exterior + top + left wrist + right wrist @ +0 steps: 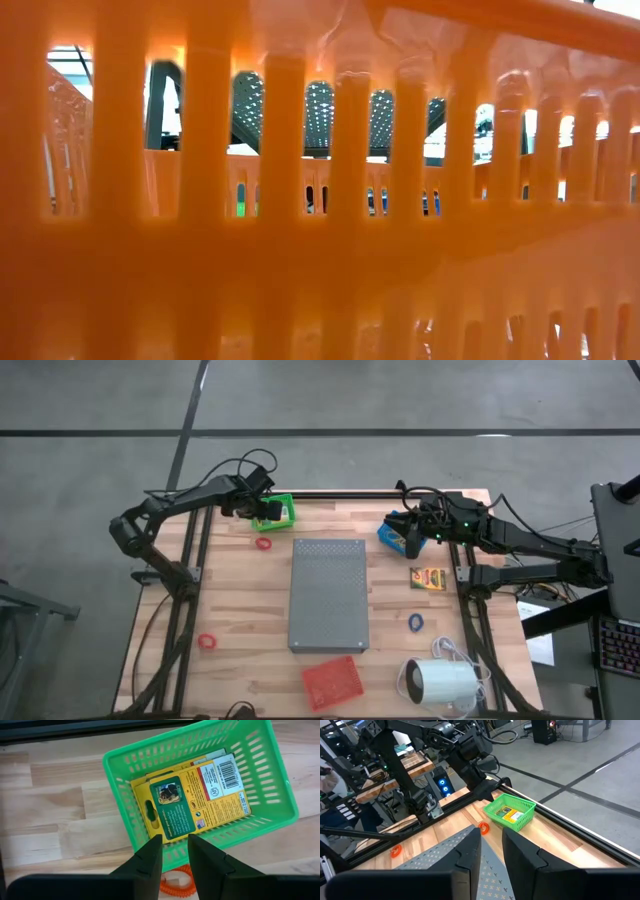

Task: Pick & Place Office Desk Supplies
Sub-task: Put the yellow crayon box into the green basket

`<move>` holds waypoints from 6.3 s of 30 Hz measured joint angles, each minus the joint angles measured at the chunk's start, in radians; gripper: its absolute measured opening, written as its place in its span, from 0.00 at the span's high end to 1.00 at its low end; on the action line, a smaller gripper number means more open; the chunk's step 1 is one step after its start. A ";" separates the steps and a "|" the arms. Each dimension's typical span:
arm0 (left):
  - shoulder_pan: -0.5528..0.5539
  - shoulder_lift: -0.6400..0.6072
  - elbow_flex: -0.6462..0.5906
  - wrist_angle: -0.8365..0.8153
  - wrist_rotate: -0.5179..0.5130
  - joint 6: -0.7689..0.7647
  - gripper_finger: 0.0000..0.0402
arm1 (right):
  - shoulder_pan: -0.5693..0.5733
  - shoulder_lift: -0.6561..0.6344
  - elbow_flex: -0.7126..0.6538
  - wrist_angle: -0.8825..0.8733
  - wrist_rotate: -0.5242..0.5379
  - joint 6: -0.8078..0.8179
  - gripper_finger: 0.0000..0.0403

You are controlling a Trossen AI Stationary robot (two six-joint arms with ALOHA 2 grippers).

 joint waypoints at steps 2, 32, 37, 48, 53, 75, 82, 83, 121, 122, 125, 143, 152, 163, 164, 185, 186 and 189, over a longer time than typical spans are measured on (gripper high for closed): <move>0.000 0.000 0.000 0.000 0.000 0.000 0.76 | 0.000 0.000 0.000 0.000 0.000 0.000 0.82; -0.219 -0.251 0.025 0.136 0.072 0.428 0.75 | 0.000 -0.001 0.000 0.000 0.000 0.000 0.83; -0.386 -0.294 -0.033 0.279 0.008 0.550 0.75 | 0.000 -0.001 0.000 0.000 0.000 0.000 0.82; -0.498 -0.330 -0.073 0.273 -0.019 0.634 0.75 | 0.000 0.000 0.000 0.000 0.000 0.000 0.79; -0.525 -0.471 -0.194 0.354 -0.019 0.635 0.75 | 0.000 0.000 0.000 0.000 0.000 0.000 0.80; -0.539 -1.372 -0.688 0.584 0.007 0.813 0.76 | 0.000 0.000 0.000 0.000 0.000 0.000 0.80; -0.539 -1.381 -0.686 0.568 0.008 0.813 0.76 | 0.000 0.000 0.000 0.000 0.000 0.000 0.79; -0.539 -1.378 -0.686 0.568 0.008 0.813 0.76 | 0.000 0.000 0.000 0.000 0.000 0.000 0.80; -0.539 -1.371 -0.670 0.227 0.008 0.731 0.76 | 0.000 -0.001 0.000 0.000 0.000 -0.076 0.83; -0.539 -1.371 -0.649 0.212 0.008 0.715 0.76 | 0.000 -0.001 0.000 0.000 0.000 -0.076 0.83; -0.539 -1.373 -0.615 0.197 0.008 0.700 0.76 | 0.000 -0.001 0.000 0.000 0.000 -0.076 0.83; -0.538 -1.372 -0.623 0.188 0.008 0.700 0.76 | 0.000 -0.001 0.000 0.000 0.000 -0.076 0.80; -0.538 -1.372 -0.623 0.188 0.008 0.700 0.76 | 0.000 0.007 0.000 0.056 -0.005 -0.045 0.83; -0.539 -1.372 -0.623 0.188 0.008 0.697 0.75 | 0.000 0.011 0.000 0.024 -0.010 0.218 0.84; -0.539 -1.372 -0.623 0.188 0.008 0.697 0.75 | 0.000 0.010 0.001 -0.003 -0.010 0.229 0.84; -0.539 -1.372 -0.623 0.188 0.008 0.698 0.75 | 0.001 0.336 0.444 -1.218 0.074 0.986 0.86; -0.539 -1.372 -0.623 0.188 0.008 0.698 0.75 | 0.001 0.358 0.445 -1.241 0.052 1.012 0.86; -0.538 -1.372 -0.623 0.188 0.007 0.699 0.75 | 0.002 0.403 0.438 -1.261 -0.010 1.040 0.86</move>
